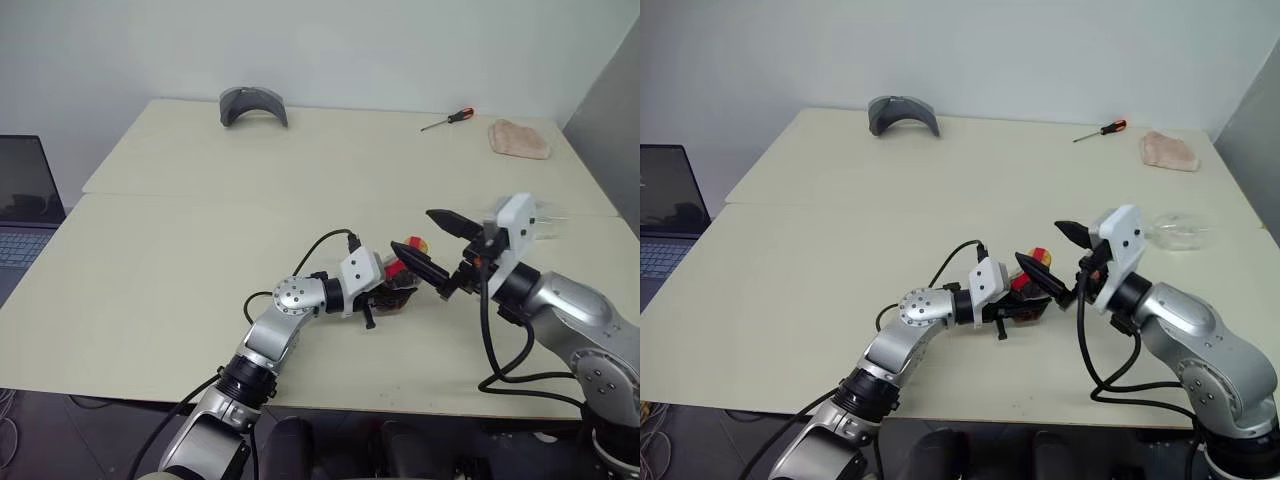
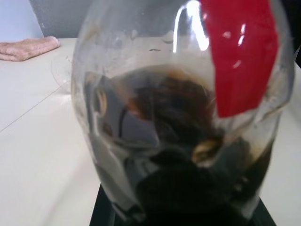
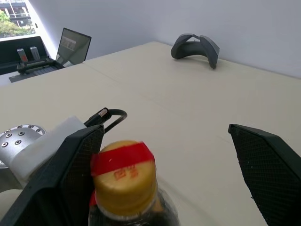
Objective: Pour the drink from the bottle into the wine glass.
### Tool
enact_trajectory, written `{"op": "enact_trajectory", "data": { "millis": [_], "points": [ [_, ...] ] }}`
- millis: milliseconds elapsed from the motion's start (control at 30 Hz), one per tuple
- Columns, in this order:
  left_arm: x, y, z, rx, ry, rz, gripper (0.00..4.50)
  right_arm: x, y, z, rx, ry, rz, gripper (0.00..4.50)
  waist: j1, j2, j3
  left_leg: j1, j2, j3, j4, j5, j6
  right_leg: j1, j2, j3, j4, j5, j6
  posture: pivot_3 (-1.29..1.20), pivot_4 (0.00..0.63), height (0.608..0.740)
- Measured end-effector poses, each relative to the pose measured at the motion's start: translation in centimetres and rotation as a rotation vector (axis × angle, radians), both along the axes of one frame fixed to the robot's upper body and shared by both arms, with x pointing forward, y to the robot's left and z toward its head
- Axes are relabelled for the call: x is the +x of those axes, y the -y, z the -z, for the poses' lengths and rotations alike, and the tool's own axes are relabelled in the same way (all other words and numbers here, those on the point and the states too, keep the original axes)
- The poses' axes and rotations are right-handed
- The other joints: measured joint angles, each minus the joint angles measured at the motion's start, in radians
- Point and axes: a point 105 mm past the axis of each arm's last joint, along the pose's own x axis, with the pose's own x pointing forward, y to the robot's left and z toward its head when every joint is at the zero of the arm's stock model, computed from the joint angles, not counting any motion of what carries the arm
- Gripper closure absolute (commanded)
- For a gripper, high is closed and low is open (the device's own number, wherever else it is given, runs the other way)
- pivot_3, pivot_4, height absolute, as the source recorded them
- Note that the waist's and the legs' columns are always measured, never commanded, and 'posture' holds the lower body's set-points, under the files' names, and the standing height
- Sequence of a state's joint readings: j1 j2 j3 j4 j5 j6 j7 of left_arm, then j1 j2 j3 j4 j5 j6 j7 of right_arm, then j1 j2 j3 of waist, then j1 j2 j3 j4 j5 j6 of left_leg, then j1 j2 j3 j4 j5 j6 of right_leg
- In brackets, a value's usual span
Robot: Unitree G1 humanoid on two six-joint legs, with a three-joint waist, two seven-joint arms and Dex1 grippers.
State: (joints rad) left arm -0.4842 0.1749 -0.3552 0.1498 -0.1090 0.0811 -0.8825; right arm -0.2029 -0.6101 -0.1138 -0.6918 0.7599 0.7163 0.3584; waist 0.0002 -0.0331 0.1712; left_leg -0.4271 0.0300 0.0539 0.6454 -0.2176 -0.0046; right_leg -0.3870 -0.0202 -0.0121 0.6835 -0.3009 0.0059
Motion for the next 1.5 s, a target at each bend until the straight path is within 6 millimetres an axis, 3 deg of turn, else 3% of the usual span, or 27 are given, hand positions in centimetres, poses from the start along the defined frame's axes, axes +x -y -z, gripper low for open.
{"op": "enact_trajectory", "data": {
  "millis": [233,467,633,733,867,1300,1400,1500],
  "points": [
    [0.1,-0.2,0.2,0.006,-0.004,-0.002,3.63,-1.8,3.6,1.3,0.013,-0.104,0.046,0.0,0.0,0.0,0.0,0.0,0.0,0.0,0.0,0.0,0.0,0.001,0.0,0.0,0.0,0.0,0.001,0.0,0.15,0.74],
    [0.0,-0.2,0.2,0.005,-0.002,0.003,3.63,-3.8,3.9,1.8,-0.03,-0.195,-0.033,0.0,-0.003,0.0,0.0,0.001,0.0,0.0,0.0,0.0,0.0,0.001,0.001,0.0,0.0,0.0,0.002,0.0,0.15,0.74],
    [0.0,-0.2,0.1,0.005,0.001,0.009,3.63,-3.6,3.0,0.3,-0.01,-0.152,-0.065,0.0,-0.003,0.0,0.0,0.001,0.001,0.0,0.0,0.0,0.0,0.001,0.001,0.001,0.0,-0.001,0.004,0.0,0.15,0.74],
    [-0.1,0.0,0.0,0.0,0.006,0.014,3.63,-2.8,1.4,-0.7,0.018,-0.105,-0.082,0.0,-0.003,0.0,0.0,0.001,0.001,0.0,0.0,0.0,0.0,0.001,0.002,0.0,0.0,-0.001,0.004,0.0,0.15,0.74],
    [-0.1,0.0,0.0,-0.001,0.008,0.013,3.63,-2.5,0.3,-0.1,0.017,-0.123,-0.093,0.0,0.0,0.0,0.0,0.0,0.0,0.0,0.0,0.0,0.0,0.001,0.001,0.0,-0.002,0.0,0.001,0.0,0.15,0.74],
    [-0.1,0.1,0.0,-0.007,0.008,0.008,3.63,-1.2,-0.1,0.5,0.032,-0.099,-0.059,0.0,-0.001,0.0,0.0,-0.001,0.0,0.0,0.0,0.0,0.0,0.0,0.001,0.0,-0.002,0.002,0.002,0.0,0.15,0.74],
    [0.0,0.1,-0.1,-0.008,0.008,0.006,3.63,-1.2,-0.2,0.6,0.037,-0.099,-0.064,0.62,-0.001,0.0,0.0,-0.001,0.0,0.0,0.001,0.0,0.0,0.0,0.001,0.0,-0.002,0.002,0.002,0.0,0.15,0.74],
    [0.0,0.1,0.0,-0.007,0.009,0.005,3.63,-1.2,-0.3,0.6,0.037,-0.092,-0.063,1.65,-0.001,0.0,0.0,-0.001,0.0,0.0,0.001,0.0,0.0,0.0,0.001,0.0,-0.002,0.002,0.002,0.0,0.15,0.74]
  ]
}}
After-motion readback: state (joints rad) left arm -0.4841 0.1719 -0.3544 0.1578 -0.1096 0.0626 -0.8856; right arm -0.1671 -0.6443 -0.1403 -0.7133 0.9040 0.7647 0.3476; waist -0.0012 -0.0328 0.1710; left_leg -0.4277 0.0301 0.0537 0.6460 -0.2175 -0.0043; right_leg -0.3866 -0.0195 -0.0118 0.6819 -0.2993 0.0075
